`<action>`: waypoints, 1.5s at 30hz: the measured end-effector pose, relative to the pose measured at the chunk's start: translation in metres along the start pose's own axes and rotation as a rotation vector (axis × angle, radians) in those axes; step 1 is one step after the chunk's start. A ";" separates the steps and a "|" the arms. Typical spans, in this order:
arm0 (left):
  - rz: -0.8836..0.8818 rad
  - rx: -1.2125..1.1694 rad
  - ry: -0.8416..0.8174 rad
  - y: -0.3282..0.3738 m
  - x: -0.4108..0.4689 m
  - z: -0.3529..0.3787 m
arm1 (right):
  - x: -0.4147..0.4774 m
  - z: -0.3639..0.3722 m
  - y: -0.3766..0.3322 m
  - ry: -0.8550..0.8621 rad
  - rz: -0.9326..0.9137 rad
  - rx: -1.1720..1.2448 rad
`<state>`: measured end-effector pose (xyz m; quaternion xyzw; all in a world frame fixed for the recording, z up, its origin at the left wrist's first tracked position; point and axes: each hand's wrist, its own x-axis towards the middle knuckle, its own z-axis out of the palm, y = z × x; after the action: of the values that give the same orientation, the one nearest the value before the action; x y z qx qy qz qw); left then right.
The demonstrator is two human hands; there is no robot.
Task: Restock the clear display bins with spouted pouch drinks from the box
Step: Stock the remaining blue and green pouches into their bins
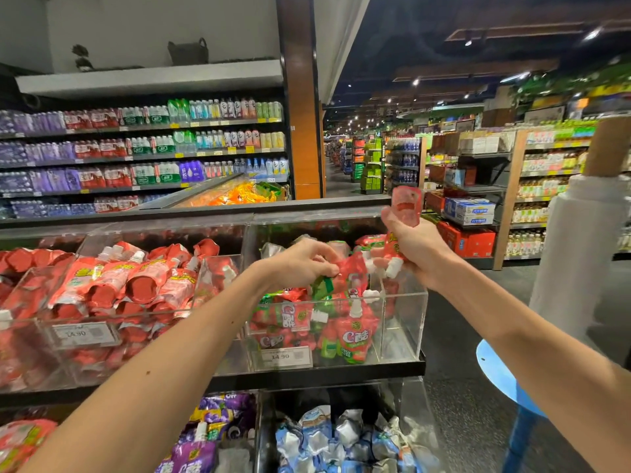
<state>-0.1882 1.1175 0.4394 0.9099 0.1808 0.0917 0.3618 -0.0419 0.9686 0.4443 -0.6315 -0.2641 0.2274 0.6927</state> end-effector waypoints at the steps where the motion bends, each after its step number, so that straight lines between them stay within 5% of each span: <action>1: 0.008 0.040 -0.022 -0.001 0.003 0.003 | -0.003 0.000 0.002 -0.029 0.014 -0.022; 5: 0.056 0.427 0.078 -0.006 0.020 0.013 | -0.009 -0.002 0.007 -0.134 0.035 -0.063; 8: 0.138 0.890 0.325 -0.009 0.025 0.021 | -0.007 -0.006 0.008 -0.192 0.033 -0.063; 11: 0.172 0.783 0.422 -0.013 0.027 0.028 | -0.009 -0.011 0.005 -0.250 0.041 -0.054; 19: 0.118 0.786 0.240 -0.016 0.022 0.028 | -0.014 -0.009 0.001 -0.307 0.007 -0.110; 23: 0.137 0.408 0.303 -0.020 0.002 0.015 | -0.020 -0.001 0.000 -0.357 -0.043 -0.232; 26: 0.112 -0.126 0.506 -0.012 -0.019 0.001 | -0.025 0.015 0.002 -0.404 -0.157 -0.315; 29: -0.108 -0.730 0.330 -0.008 -0.054 -0.023 | -0.035 0.044 0.006 -0.429 -0.408 -0.438; 34: -0.075 -0.167 0.086 -0.040 -0.115 -0.066 | -0.058 0.113 0.018 -0.436 -0.764 -0.653; 36: -0.056 -0.298 0.120 -0.059 -0.136 -0.074 | -0.063 0.141 0.027 -0.350 -0.909 -0.683; 38: -0.033 -0.556 0.263 -0.078 -0.161 -0.074 | -0.071 0.168 0.037 -0.193 -0.995 -0.642; 41: 0.005 -0.665 0.547 -0.097 -0.197 -0.068 | -0.096 0.203 0.050 -0.065 -0.856 -0.469; 45: -0.001 -0.500 0.920 -0.129 -0.239 -0.076 | -0.137 0.259 0.061 -0.402 -0.652 -0.278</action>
<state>-0.4641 1.1577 0.3961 0.6612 0.2939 0.5222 0.4514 -0.3136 1.0813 0.3895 -0.5449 -0.6090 0.0770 0.5712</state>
